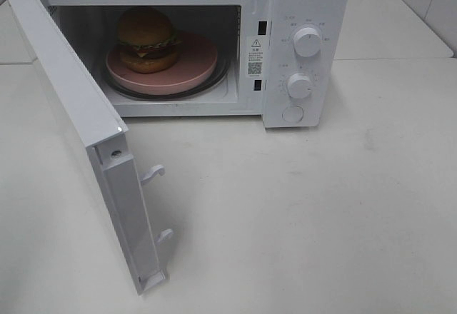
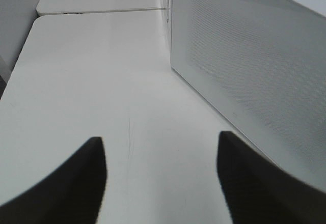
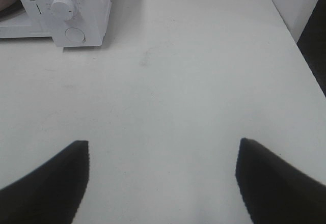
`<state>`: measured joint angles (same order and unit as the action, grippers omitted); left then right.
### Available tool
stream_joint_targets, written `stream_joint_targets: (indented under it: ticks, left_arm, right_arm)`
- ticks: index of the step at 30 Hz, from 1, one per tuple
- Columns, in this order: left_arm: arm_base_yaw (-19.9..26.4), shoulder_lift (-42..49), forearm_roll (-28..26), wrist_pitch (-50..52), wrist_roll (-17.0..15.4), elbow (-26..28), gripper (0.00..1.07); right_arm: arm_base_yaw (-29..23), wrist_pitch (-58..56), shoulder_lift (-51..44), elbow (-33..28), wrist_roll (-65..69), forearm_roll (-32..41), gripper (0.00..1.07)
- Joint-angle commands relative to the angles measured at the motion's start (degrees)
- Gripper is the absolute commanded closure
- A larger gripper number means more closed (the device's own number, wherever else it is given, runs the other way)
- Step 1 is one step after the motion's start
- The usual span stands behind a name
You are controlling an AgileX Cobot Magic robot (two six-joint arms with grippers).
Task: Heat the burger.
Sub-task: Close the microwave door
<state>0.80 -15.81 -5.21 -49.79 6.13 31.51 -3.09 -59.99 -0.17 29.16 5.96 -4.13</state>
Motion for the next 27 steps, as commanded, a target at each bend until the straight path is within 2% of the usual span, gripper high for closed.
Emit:
stream_joint_targets:
  ticks: [1, 2, 3, 4, 7, 9, 11, 12, 13, 15, 17, 18, 21, 22, 23, 24, 25, 26, 27]
  left_arm:
    - [0.1, -5.2, 0.1, 4.9, 0.2, 0.2, 0.81]
    - [0.1, -5.2, 0.1, 4.9, 0.2, 0.2, 0.81]
    - [0.1, -8.4, 0.1, 7.5, 0.2, 0.2, 0.98]
    - [0.1, -11.5, 0.2, 10.7, 0.3, 0.2, 1.06]
    - [0.1, -13.2, 0.1, 12.6, 0.5, 0.2, 1.07]
    - [0.1, -18.2, -0.2, 21.1, 1.8, 0.1, 1.07]
    - [0.1, -19.3, -0.6, 24.1, 2.6, -0.3, 1.07]
    - [0.1, -21.0, -1.5, 29.9, 3.7, -1.5, 1.07]
    - [0.1, -21.0, -1.5, 29.9, 3.7, -1.5, 1.07]
    - [0.1, -23.4, -3.5, 39.8, 5.4, -5.2, 1.07]
    - [0.1, -24.4, -3.8, 43.5, 5.7, -6.7, 1.07]
    - [0.1, -26.1, -3.5, 50.4, 5.8, -9.7, 1.07]
    - [0.1, -27.2, -3.0, 54.4, 5.8, -11.3, 1.07]
    - [0.1, -29.2, -2.6, 61.7, 5.5, -14.0, 1.07]
    - [0.1, -31.3, -2.6, 69.5, 3.8, -16.6, 1.07]
    - [0.1, -31.3, -2.6, 69.5, 3.8, -16.6, 1.07]
    - [0.1, -32.6, -2.5, 72.5, 2.3, -17.8, 1.07]
    - [0.1, -35.5, -1.7, 77.8, -1.1, -19.1, 1.07]
    - [0.1, -35.5, -1.7, 77.8, -1.1, -19.1, 1.07]
  right_arm:
    - [0.4, 0.6, -1.6, -0.1, 0.0, -0.1, 0.31]
    - [0.4, 0.6, -1.6, -0.1, 0.0, -0.1, 0.31]
    - [0.4, 0.6, -1.6, -0.1, 0.0, -0.1, 0.31]
    - [0.4, 0.6, -1.6, -0.1, 0.0, -0.1, 0.31]
    - [0.4, 0.6, -1.6, -0.1, 0.0, -0.1, 0.31]
    - [0.4, 0.6, -1.6, -0.1, 0.0, -0.1, 0.31]
    - [0.4, 0.6, -1.6, -0.1, 0.0, -0.1, 0.31]
    - [0.4, 0.6, -1.6, -0.1, 0.0, -0.1, 0.31]
    - [0.4, 0.6, -1.6, -0.1, 0.0, -0.1, 0.31]
    - [0.4, 0.6, -1.6, -0.1, 0.0, -0.1, 0.31]
    - [0.4, 0.6, -1.6, -0.1, 0.0, -0.1, 0.31]
    - [0.4, 0.6, -1.6, -0.1, 0.0, -0.1, 0.31]
    - [0.4, 0.6, -1.6, -0.1, 0.0, -0.1, 0.31]
    - [0.4, 0.6, -1.6, -0.1, 0.0, -0.1, 0.31]
    - [0.4, 0.6, -1.6, -0.1, 0.0, -0.1, 0.31]
    - [0.4, 0.6, -1.6, -0.1, 0.0, -0.1, 0.31]
    - [0.4, 0.6, -1.6, -0.1, 0.0, -0.1, 0.31]
    - [0.4, 0.6, -1.6, -0.1, 0.0, -0.1, 0.31]
    - [0.4, 0.6, -1.6, -0.1, 0.0, -0.1, 0.31]
